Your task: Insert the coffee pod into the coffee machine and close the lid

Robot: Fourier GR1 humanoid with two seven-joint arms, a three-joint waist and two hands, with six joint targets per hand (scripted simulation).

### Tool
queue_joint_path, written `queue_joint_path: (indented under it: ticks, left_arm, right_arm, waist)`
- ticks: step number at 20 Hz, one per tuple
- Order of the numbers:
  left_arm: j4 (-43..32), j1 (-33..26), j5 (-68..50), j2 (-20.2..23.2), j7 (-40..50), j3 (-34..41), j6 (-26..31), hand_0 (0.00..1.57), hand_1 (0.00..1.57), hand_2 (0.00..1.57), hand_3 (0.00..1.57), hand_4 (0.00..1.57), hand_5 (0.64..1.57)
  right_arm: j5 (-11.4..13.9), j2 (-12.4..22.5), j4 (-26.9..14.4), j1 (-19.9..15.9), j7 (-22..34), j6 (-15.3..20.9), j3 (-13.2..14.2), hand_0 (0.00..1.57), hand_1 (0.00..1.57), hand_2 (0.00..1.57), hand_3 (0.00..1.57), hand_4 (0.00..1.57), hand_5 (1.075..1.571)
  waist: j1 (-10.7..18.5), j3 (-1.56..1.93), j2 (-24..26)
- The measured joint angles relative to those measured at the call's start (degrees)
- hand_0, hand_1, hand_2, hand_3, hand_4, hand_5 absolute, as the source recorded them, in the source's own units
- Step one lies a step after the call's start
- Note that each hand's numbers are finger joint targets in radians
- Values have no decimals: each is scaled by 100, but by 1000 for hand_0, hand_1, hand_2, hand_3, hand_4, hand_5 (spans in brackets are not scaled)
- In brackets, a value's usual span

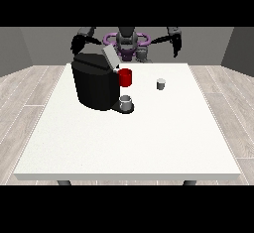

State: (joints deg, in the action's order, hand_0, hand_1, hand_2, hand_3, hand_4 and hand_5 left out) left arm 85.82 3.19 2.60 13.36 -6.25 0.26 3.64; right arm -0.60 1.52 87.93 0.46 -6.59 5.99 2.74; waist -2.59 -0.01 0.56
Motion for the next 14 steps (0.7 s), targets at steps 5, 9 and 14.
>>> queue_joint_path:
  ticks: [5,9,14]
  left_arm:
    - [-620,508,-55,204,267,261,235,0,0,0,0,0,1571]
    - [-1144,960,148,299,366,345,197,0,0,0,0,0,1571]
    - [-1988,1386,261,509,237,585,268,0,0,0,0,0,1571]
  right_arm:
    - [-45,-41,53,-102,-31,-31,-89,0,0,0,0,192,1571]
    - [-23,-52,63,-330,28,-7,-127,0,0,0,0,283,1571]
    - [-20,-61,133,-475,154,-35,-210,0,0,0,0,337,1571]
  waist:
    - [-185,1,-235]
    - [-327,0,-464]
    - [-464,-2,-728]
